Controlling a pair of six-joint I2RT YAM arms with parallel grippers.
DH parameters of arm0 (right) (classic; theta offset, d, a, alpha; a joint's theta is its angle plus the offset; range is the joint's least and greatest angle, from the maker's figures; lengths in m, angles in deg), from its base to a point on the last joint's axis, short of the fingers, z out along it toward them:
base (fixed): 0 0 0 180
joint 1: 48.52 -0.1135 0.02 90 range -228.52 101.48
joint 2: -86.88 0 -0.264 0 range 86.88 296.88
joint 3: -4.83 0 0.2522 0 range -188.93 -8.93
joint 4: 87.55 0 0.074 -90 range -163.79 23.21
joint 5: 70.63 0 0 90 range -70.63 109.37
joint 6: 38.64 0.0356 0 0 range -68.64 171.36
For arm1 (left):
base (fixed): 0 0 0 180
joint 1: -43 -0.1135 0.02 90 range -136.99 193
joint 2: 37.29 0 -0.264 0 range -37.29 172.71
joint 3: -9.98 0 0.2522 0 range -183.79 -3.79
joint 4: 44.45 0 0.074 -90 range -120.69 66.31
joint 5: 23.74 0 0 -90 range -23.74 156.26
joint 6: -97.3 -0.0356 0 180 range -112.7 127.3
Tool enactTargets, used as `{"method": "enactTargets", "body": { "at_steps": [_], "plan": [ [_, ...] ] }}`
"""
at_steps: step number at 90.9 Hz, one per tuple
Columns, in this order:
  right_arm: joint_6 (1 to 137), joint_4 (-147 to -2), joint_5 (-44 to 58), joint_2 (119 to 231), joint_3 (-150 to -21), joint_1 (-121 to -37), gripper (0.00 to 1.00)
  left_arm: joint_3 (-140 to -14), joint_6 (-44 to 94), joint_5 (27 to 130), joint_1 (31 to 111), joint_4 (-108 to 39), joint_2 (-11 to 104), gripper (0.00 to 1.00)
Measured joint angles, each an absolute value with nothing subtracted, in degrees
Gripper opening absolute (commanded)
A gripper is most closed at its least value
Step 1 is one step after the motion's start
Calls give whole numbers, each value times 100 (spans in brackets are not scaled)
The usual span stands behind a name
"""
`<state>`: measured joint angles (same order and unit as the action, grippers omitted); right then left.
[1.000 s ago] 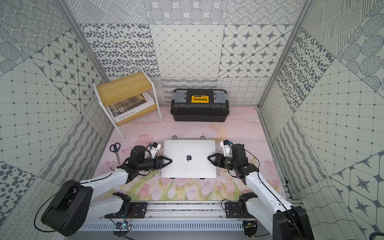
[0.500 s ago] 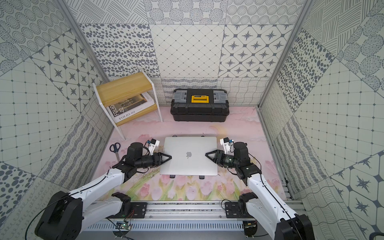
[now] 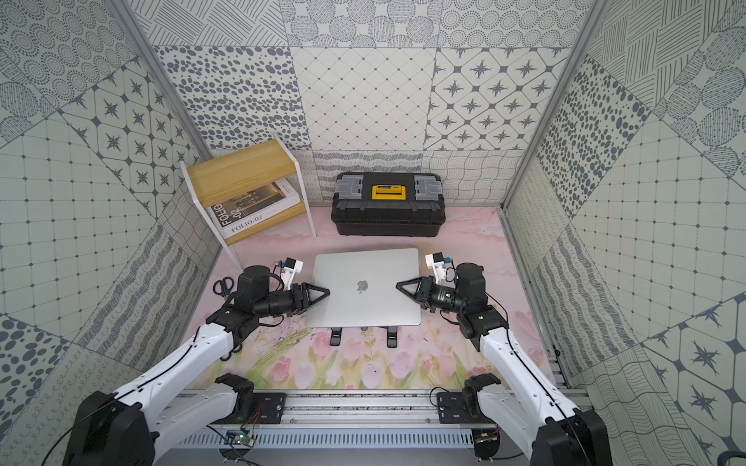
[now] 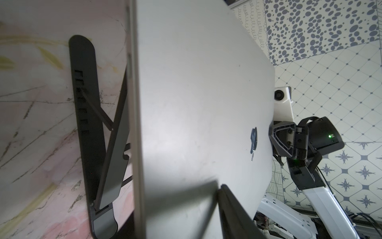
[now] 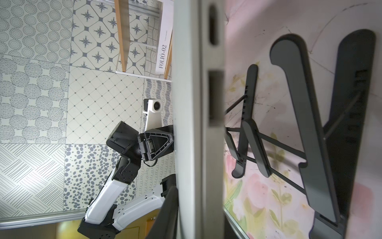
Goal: Close the laptop lid and set it aside
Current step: Pick up the laptop from the computer stand.
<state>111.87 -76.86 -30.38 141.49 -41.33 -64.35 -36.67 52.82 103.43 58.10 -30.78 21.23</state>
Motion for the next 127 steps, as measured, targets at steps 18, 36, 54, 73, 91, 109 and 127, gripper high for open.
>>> {"method": "enactTargets", "body": {
  "at_steps": [18, 36, 54, 73, 91, 109, 127],
  "plan": [
    [11677, -8471, -3333, 14827, -4642, -6411, 0, -4010, 5450, 10380, 5482, -2993, 2114, 56],
    [12267, -9314, -3519, 15482, -4826, -6313, 0, -4220, 5658, 10568, 5060, -3103, 2151, 64],
    [12770, -9721, -3591, 15928, -5189, -6086, 0, -4244, 6005, 10887, 4540, -3572, 2296, 69],
    [13513, -10860, -3781, 16510, -5739, -5994, 0, -4032, 7081, 11597, 3923, -5404, 3026, 71],
    [14107, -11308, -3904, 16956, -6006, -5935, 0, -4047, 8694, 12041, 3644, -7769, 4156, 75],
    [14142, -11684, -4133, 16956, -6299, -5935, 0, -4060, 9603, 12227, 3596, -8958, 4287, 77],
    [14051, -11701, -4343, 16956, -6332, -5966, 0, -4056, 10123, 12336, 3578, -9456, 4108, 76]
  ]
}}
